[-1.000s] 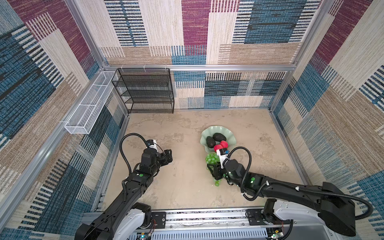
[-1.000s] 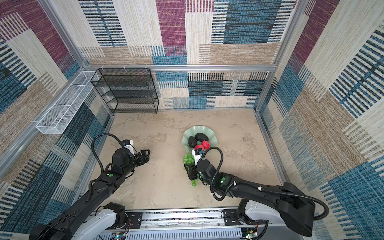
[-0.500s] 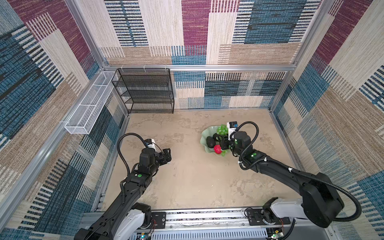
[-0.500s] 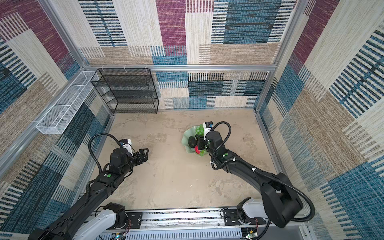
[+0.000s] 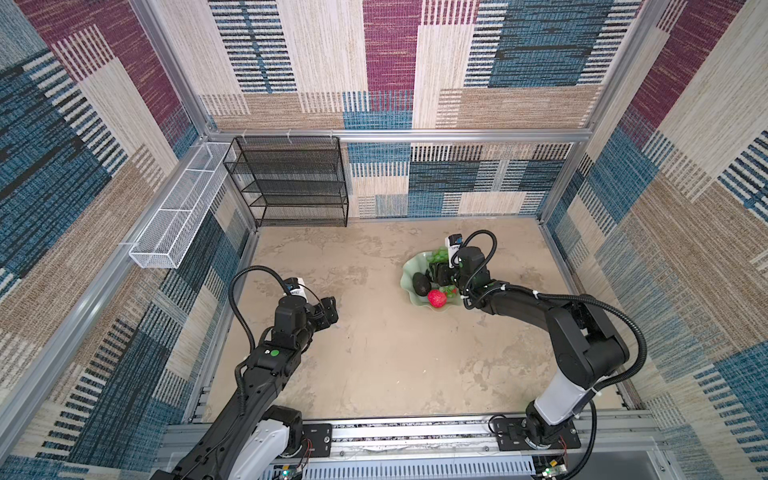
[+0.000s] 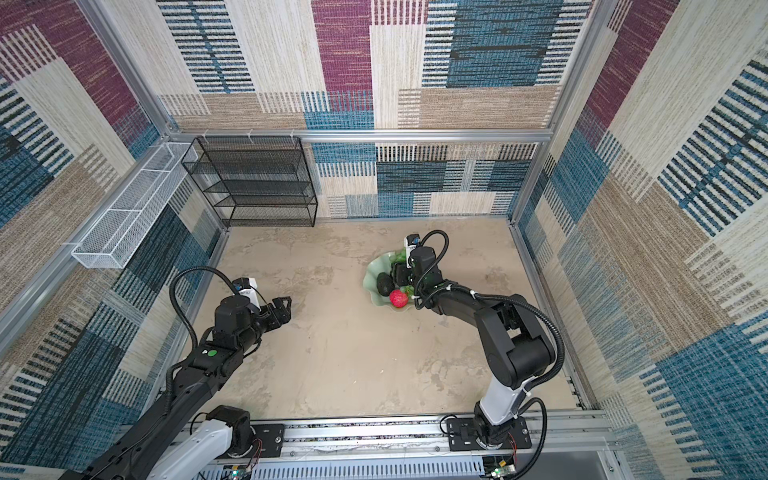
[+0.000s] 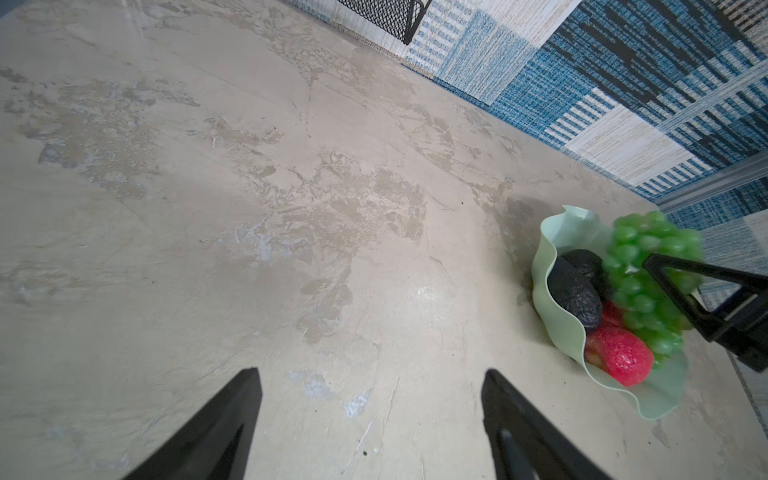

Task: Place and organize the fake fruits in the fruit bowl
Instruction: 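Open the right gripper and raise it away from the bowl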

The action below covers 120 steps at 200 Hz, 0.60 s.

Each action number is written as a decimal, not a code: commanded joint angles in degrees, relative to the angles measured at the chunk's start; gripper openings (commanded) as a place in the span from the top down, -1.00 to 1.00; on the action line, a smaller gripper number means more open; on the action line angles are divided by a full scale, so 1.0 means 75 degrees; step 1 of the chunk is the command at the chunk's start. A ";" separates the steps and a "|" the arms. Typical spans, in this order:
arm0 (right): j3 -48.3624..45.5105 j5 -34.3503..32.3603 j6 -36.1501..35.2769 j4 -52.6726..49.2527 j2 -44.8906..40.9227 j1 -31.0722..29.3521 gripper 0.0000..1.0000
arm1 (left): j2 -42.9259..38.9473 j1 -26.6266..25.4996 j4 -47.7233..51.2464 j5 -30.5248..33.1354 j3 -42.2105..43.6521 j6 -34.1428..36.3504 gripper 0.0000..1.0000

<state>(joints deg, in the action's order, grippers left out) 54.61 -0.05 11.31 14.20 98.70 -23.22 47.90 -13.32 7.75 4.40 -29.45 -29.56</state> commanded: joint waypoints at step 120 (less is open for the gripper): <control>-0.3632 -0.1799 -0.1023 0.2668 -0.4509 0.0614 -1.00 | 0.0987 0.0304 -0.4352 0.2195 0.1501 0.3591 -0.91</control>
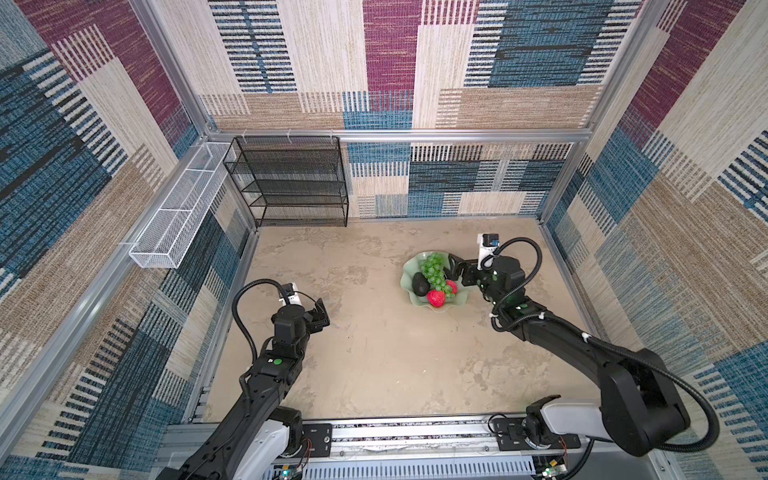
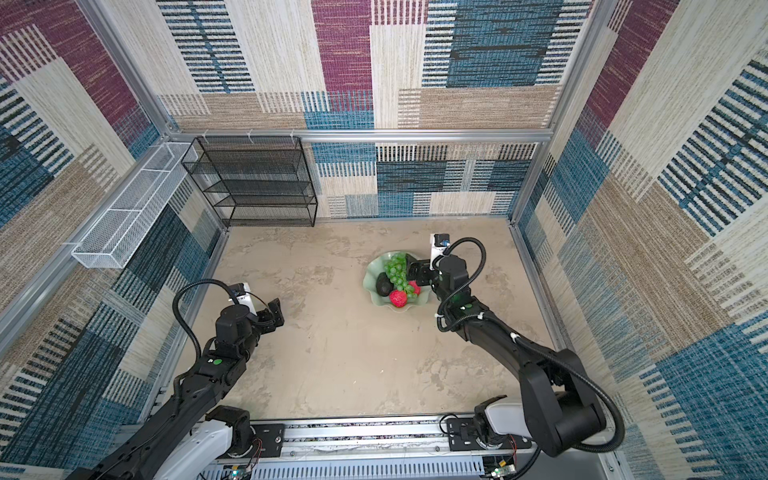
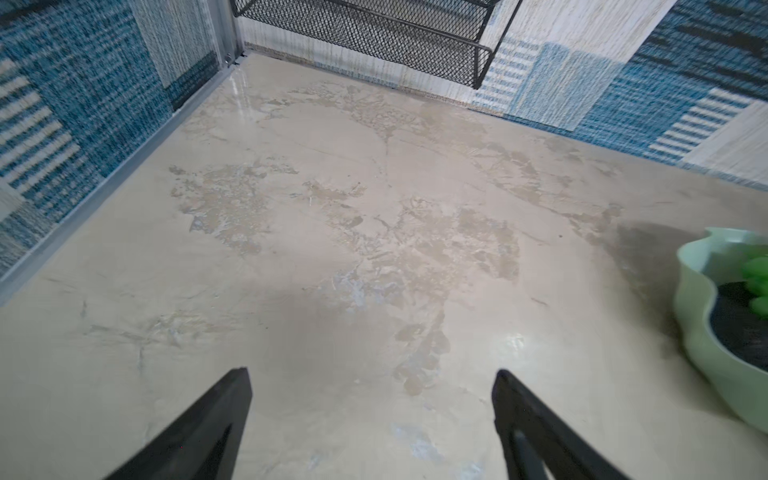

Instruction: Place and organize the fake fruits in the fruit bowl

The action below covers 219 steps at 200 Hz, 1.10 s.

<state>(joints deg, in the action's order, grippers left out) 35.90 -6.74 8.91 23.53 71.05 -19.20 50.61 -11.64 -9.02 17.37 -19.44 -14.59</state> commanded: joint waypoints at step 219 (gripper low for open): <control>-0.3435 -0.0310 -0.1427 0.7180 0.2265 0.2138 -1.00 | 0.5016 0.1468 -0.5239 -0.0777 -0.0567 0.1826 -0.99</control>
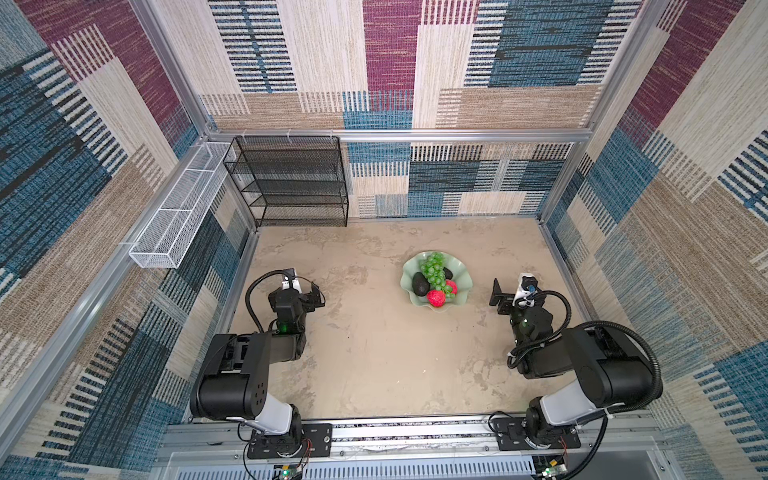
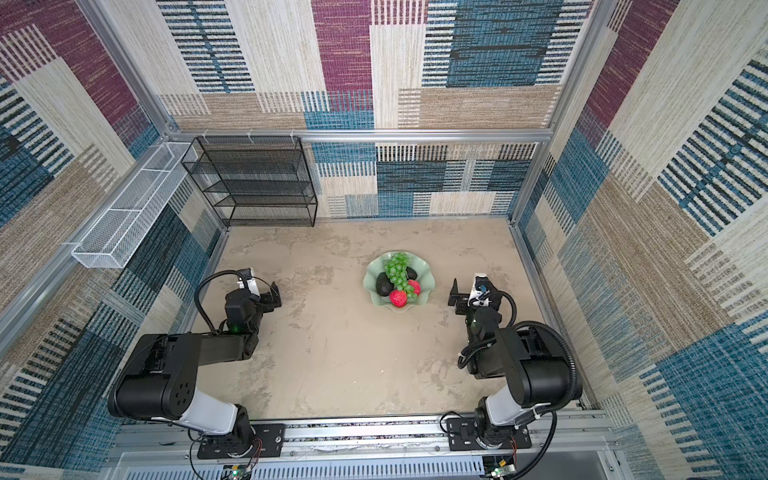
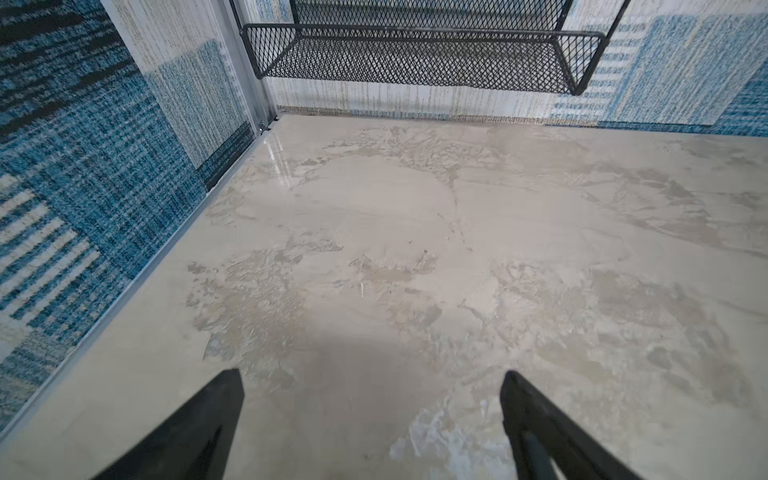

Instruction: Place and organize the fake fruits in the fruit bowl

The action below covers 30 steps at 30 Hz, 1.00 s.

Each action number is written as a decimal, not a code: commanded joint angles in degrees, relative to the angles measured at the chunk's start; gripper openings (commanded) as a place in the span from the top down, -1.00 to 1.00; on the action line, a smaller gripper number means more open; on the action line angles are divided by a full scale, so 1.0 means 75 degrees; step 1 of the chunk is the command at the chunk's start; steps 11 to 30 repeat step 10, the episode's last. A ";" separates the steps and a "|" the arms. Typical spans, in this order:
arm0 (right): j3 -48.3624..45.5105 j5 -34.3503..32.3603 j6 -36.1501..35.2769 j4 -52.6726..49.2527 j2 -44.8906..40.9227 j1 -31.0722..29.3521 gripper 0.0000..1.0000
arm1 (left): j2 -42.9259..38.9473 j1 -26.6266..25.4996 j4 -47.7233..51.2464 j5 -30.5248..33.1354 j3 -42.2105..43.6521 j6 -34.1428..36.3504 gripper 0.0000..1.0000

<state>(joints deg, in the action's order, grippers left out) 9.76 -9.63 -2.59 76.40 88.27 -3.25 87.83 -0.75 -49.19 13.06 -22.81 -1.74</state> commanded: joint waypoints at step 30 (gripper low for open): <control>0.0084 0.0121 0.0123 0.0132 0.0000 0.0046 -1.00 | 0.0021 0.0182 0.0087 -0.0580 -0.0081 0.0010 -0.99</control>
